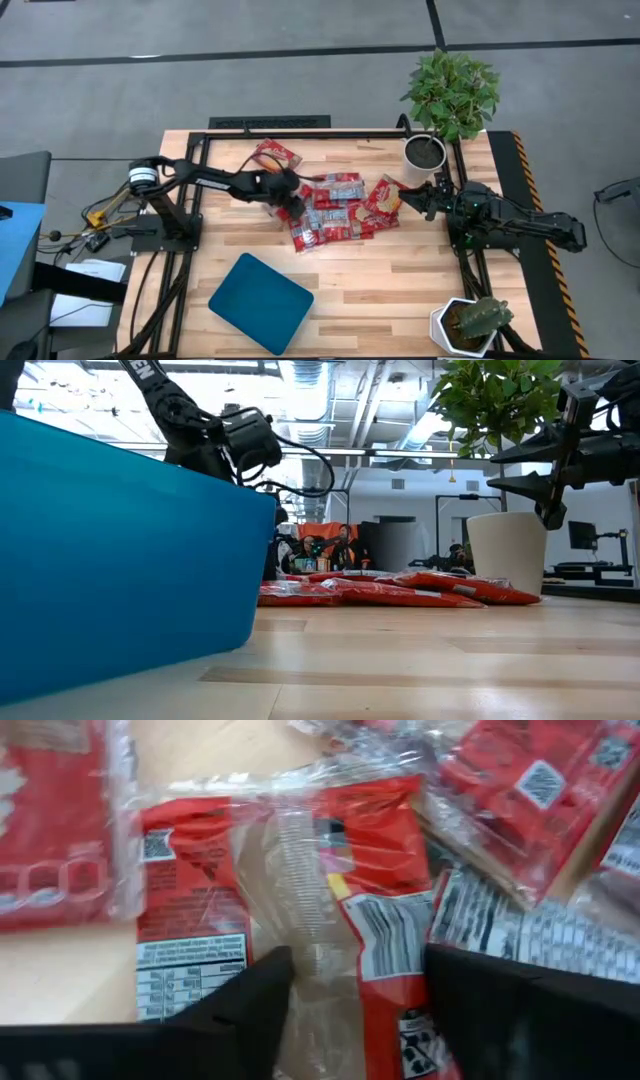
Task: Sort popcorn bags into baskets
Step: Put the red popcorn bag into the blue bin
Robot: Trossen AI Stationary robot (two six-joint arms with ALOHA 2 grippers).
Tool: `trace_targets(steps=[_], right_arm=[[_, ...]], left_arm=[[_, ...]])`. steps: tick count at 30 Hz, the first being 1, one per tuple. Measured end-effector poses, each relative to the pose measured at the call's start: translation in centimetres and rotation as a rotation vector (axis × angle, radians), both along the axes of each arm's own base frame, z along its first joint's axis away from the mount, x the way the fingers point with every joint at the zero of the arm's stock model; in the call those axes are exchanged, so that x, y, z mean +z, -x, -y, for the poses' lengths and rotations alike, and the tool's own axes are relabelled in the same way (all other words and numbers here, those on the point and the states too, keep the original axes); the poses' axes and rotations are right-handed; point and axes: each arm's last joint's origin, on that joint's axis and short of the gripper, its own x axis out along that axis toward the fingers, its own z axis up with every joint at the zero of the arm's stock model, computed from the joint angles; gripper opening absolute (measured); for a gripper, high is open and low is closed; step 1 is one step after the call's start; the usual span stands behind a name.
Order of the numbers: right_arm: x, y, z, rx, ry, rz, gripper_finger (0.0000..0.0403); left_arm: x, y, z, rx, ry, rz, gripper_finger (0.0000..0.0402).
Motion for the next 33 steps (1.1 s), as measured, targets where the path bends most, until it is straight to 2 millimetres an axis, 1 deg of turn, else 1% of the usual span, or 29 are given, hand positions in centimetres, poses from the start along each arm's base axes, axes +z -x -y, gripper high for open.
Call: trace_targets(steps=[4, 5, 6, 10, 13, 15, 17, 19, 22, 26, 28, 31, 33], right_arm=[[0.0, 0.0, 0.0, 0.0, 0.0, 0.0, 0.0182], [0.0, 0.0, 0.0, -0.001, 0.0, 0.0, 0.0181], [0.0, 0.0, 0.0, -0.001, 0.0, -0.001, 0.0181], [0.0, 0.0, 0.0, -0.004, 0.0, -0.001, 0.018], [0.0, 0.0, 0.0, -0.004, 0.0, -0.001, 0.0181], [0.0, 0.0, 0.0, -0.005, 0.0, -0.002, 0.0182], [0.0, 0.0, 0.0, -0.005, 0.002, -0.002, 0.0182], [0.0, 0.0, 0.0, -0.006, 0.005, -0.003, 0.018], [0.0, 0.0, 0.0, -0.006, 0.006, -0.003, 0.0176], [0.0, 0.0, 0.0, -0.006, 0.007, -0.004, 0.0172], [0.0, 0.0, 0.0, -0.006, 0.008, -0.004, 0.0172], [0.0, 0.0, 0.0, -0.006, 0.008, -0.004, 0.0173], [0.0, 0.0, 0.0, -0.006, 0.013, -0.005, 0.0175]], left_arm=[[0.0, 0.1, 0.1, -0.001, 0.019, -0.004, 0.0049], [0.1, 0.1, 0.1, -0.004, 0.024, 0.001, 0.0027], [0.2, 0.1, 0.1, 0.0, 0.032, 0.006, 0.0017], [0.5, 0.1, 0.2, 0.02, 0.069, 0.025, 0.0013], [1.9, -0.2, 0.5, 0.008, 0.105, 0.068, 0.0005], [3.1, -0.2, 0.9, 0.001, 0.109, 0.074, 0.0005], [5.0, -0.4, 1.2, -0.002, 0.093, 0.1, 0.0003], [7.1, -0.1, 1.5, 0.002, 0.077, 0.103, 0.0002], [9.5, 0.5, 2.5, 0.024, 0.104, 0.081, 0.0002], [13.1, 1.9, 5.2, 0.057, 0.177, 0.123, 0.0001], [14.1, 2.8, 6.9, 0.085, 0.219, 0.126, 0.0001], [15.7, 4.0, 9.8, 0.124, 0.295, 0.181, 0.0], [16.2, 5.0, 11.9, 0.152, 0.35, 0.201, 0.0]])
